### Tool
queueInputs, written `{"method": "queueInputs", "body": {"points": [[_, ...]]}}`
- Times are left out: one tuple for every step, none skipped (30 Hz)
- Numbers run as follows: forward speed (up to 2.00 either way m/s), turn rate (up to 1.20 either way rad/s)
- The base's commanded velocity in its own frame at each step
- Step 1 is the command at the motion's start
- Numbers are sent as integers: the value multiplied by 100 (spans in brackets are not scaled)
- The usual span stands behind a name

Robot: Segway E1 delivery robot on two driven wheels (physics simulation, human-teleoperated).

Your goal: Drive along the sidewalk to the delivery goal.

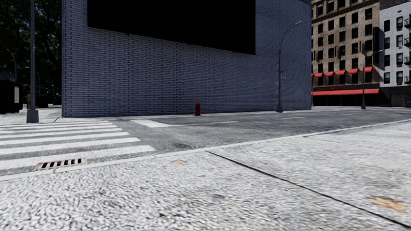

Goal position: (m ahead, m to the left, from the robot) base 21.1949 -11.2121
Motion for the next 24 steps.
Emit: {"method": "queueInputs", "body": {"points": [[97,120],[97,120],[97,120],[97,120],[97,62],[97,51],[97,51],[97,48],[97,51],[97,120],[97,120],[97,120],[98,120],[98,77],[98,66],[98,62],[98,61],[98,120],[98,120],[98,120],[98,119],[98,37],[98,11],[98,0]]}}
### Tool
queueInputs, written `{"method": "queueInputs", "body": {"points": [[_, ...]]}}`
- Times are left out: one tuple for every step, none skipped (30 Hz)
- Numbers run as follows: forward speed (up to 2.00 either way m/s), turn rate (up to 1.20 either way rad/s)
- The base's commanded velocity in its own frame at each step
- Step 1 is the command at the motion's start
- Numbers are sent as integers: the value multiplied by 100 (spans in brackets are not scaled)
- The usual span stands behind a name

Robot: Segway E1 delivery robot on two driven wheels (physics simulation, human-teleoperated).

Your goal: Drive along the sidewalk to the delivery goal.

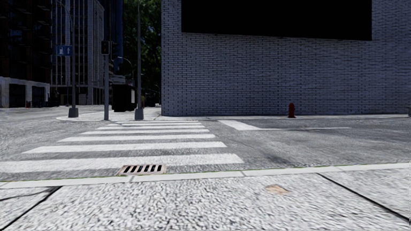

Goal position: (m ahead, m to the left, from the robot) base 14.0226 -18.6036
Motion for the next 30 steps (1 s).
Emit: {"method": "queueInputs", "body": {"points": [[98,0],[98,0],[98,0],[98,0],[98,0],[98,0],[102,0],[105,0],[108,0],[133,0],[144,0],[165,0],[175,0],[186,0],[186,0],[194,0],[200,0],[200,0],[200,0],[200,0],[200,0],[200,0],[200,0],[200,0],[200,0],[200,0],[200,0],[200,0],[200,0],[200,0]]}}
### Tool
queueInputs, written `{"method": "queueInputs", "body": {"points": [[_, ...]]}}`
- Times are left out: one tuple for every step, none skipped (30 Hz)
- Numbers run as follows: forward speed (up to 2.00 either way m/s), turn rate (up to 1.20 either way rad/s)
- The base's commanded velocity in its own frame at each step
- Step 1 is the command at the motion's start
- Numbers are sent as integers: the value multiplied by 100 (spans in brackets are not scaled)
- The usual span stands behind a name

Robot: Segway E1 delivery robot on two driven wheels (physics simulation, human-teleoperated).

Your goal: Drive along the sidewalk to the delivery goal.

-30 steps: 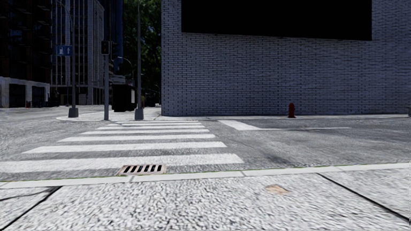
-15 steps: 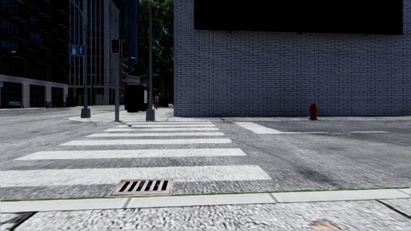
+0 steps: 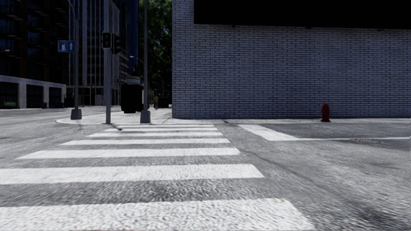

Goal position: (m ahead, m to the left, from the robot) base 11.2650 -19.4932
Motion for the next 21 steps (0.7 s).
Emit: {"method": "queueInputs", "body": {"points": [[200,0],[200,0],[200,0],[200,0],[200,2],[200,6],[200,7],[200,3],[200,0],[200,0],[200,0],[200,0],[200,0],[200,0],[200,0],[200,0],[200,0],[200,0],[200,0],[200,0],[200,0]]}}
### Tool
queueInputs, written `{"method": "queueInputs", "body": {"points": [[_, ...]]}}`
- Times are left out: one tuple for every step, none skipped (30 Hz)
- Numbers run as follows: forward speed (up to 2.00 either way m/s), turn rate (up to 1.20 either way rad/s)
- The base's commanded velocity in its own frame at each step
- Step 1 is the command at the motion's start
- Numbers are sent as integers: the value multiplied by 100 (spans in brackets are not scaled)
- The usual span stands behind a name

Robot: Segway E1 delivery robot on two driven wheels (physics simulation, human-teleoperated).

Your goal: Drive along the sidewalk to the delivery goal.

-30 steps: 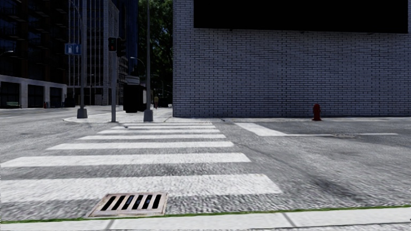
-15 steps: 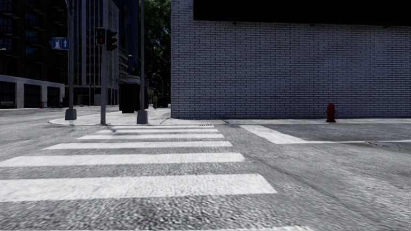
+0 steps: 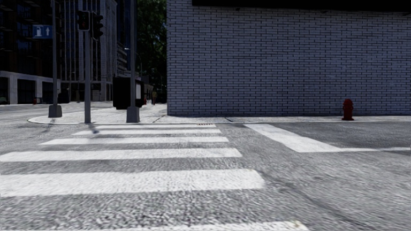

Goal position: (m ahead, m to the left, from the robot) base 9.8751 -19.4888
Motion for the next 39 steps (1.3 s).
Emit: {"method": "queueInputs", "body": {"points": [[200,0],[200,0],[200,0],[200,0],[200,0],[200,0],[200,0],[200,0],[200,0],[200,0],[200,0],[200,0],[200,0],[200,0],[200,0],[200,0],[200,0],[200,0],[200,0],[200,0],[200,0],[200,0],[200,0],[200,0],[200,0],[200,0],[200,0],[200,0],[200,0],[200,0],[200,0],[200,0],[200,0],[200,0],[200,0],[200,0],[200,0],[200,0],[200,0]]}}
